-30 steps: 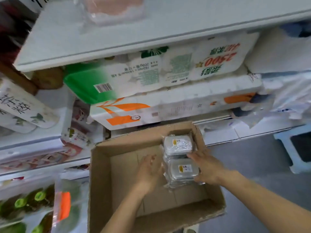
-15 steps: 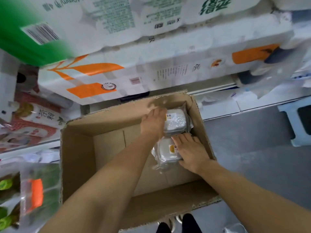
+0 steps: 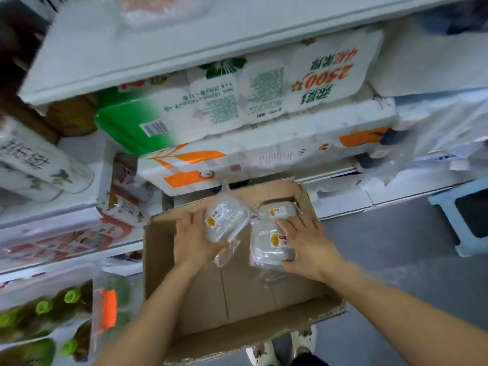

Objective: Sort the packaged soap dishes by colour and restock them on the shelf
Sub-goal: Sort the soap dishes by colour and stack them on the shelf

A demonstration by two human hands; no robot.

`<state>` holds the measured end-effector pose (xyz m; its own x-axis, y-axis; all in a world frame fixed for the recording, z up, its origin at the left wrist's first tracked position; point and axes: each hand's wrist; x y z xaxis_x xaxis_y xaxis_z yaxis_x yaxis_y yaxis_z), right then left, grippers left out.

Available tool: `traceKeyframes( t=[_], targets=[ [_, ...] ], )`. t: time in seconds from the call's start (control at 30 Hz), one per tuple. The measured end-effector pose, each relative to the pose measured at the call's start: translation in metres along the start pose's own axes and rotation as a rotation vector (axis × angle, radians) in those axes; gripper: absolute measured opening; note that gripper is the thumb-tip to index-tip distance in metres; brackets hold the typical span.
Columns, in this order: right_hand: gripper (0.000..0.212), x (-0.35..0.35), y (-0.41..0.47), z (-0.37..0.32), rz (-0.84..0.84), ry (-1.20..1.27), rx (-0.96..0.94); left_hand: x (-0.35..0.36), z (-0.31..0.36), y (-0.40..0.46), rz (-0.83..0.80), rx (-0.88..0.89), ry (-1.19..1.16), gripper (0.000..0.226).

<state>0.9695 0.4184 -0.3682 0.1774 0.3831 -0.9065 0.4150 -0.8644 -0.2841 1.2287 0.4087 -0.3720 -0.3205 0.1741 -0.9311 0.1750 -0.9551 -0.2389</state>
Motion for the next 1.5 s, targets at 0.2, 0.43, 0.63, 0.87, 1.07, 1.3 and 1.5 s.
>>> traceKeyframes(
  t=[0.2,0.43,0.63,0.87,1.07,1.3,1.5],
  targets=[
    [0.098,-0.090,-0.017,-0.028,0.281,0.097,-0.039,-0.097,0.014,-0.032,0.121,-0.025,-0.217,0.097],
    [0.086,-0.205,-0.030,-0.036,0.543,0.156,-0.154,-0.202,0.042,-0.051,0.268,0.117,-0.357,0.086],
    [0.091,-0.285,-0.016,-0.012,0.692,0.219,-0.093,-0.266,0.080,-0.041,0.360,0.254,-0.347,0.070],
    [0.074,-0.372,0.029,0.047,0.722,0.204,-0.028,-0.286,0.153,0.006,0.358,0.320,-0.400,0.083],
    [0.072,-0.419,0.102,0.098,0.452,0.117,-0.053,-0.280,0.203,0.049,0.353,0.383,-0.502,0.094],
    [0.029,-0.436,0.183,0.111,0.296,0.197,-0.349,-0.275,0.235,0.081,0.385,0.347,-0.602,0.096],
    [0.031,-0.458,0.165,0.094,0.458,0.861,-0.304,-0.274,0.254,0.099,0.478,0.346,-0.585,0.092]
  ],
)
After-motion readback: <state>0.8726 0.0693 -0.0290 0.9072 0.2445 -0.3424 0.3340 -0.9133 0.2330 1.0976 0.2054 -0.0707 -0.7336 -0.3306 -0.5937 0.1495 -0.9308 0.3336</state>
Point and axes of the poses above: each hand's wrist, its own y-axis towards the middle knuckle, its own x-axis out of the palm, z = x × y, and after that the axes turned 5 degrees about y, right-handed
